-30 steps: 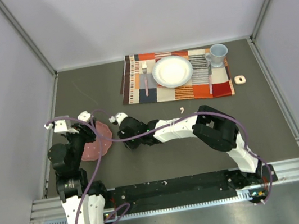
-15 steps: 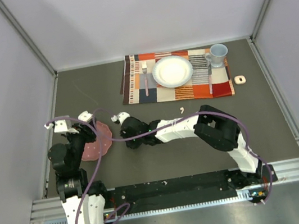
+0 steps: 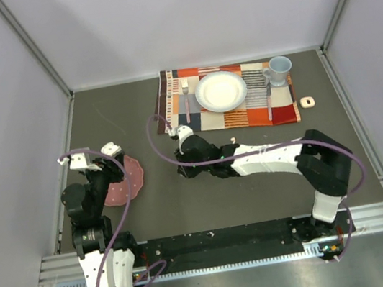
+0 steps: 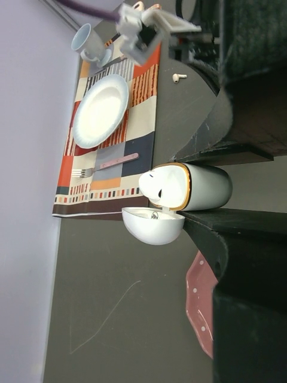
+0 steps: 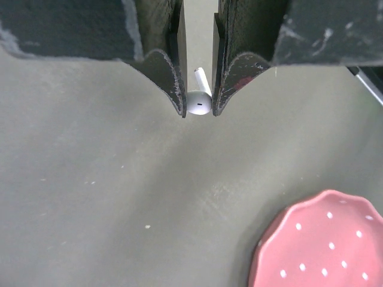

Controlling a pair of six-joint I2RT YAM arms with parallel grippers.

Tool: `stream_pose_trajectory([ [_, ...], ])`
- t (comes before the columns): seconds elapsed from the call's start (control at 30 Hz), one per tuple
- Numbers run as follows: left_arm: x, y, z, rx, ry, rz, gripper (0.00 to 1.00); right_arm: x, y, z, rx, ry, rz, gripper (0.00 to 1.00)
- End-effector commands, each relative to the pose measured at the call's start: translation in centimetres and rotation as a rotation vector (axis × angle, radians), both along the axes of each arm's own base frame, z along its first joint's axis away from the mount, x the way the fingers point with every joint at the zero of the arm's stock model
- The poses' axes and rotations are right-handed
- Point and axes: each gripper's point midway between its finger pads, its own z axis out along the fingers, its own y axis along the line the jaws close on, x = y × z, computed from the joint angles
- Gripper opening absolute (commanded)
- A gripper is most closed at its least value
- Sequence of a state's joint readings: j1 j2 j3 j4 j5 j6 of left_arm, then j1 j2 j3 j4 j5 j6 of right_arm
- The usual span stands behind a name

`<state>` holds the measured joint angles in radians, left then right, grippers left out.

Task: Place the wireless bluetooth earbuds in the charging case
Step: Pick up the left earbud from the center of the board, then insert the left earbud into the left side groove of the charging case.

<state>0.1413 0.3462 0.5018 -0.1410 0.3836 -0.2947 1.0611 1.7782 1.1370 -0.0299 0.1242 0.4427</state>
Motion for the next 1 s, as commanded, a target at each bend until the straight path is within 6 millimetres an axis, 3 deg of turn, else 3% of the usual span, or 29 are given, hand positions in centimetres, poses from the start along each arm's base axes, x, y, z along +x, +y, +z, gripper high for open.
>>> stream_pose_trajectory([
  [0.0, -0.1, -0.5, 1.8, 0.000, -0.070, -0.028, 0.00, 1.4, -1.1, 6.0, 0.143, -0.085, -0.082, 0.04],
  [0.07, 0.0, -0.8, 1.7, -0.004, -0.074, -0.045, 0.00, 1.4, -1.9, 6.5, 0.154, -0.087, -0.098, 0.04],
  [0.23, 0.0, -2.2, 2.0, -0.019, -0.079, -0.134, 0.00, 1.2, -3.7, 10.3, 0.227, -0.140, -0.128, 0.04],
  [0.27, 0.0, -2.4, 1.5, -0.031, -0.063, -0.148, 0.00, 1.0, -4.1, 10.2, 0.228, -0.140, -0.133, 0.04],
  [0.43, -0.6, -4.4, 2.8, -0.073, -0.146, -0.275, 0.00, 0.5, -6.3, 12.2, 0.281, -0.175, -0.167, 0.04],
  [0.57, -1.3, -5.7, 3.8, -0.083, -0.189, -0.367, 0.00, 0.0, -8.0, 15.5, 0.355, -0.222, -0.187, 0.04],
  [0.77, -1.7, -6.0, 4.5, -0.095, -0.238, -0.385, 0.00, -0.4, -10.0, 19.1, 0.425, -0.279, -0.217, 0.04],
  [0.97, -1.8, -6.2, 6.1, -0.132, -0.281, -0.403, 0.00, -0.4, -11.9, 24.0, 0.509, -0.357, -0.250, 0.05],
])
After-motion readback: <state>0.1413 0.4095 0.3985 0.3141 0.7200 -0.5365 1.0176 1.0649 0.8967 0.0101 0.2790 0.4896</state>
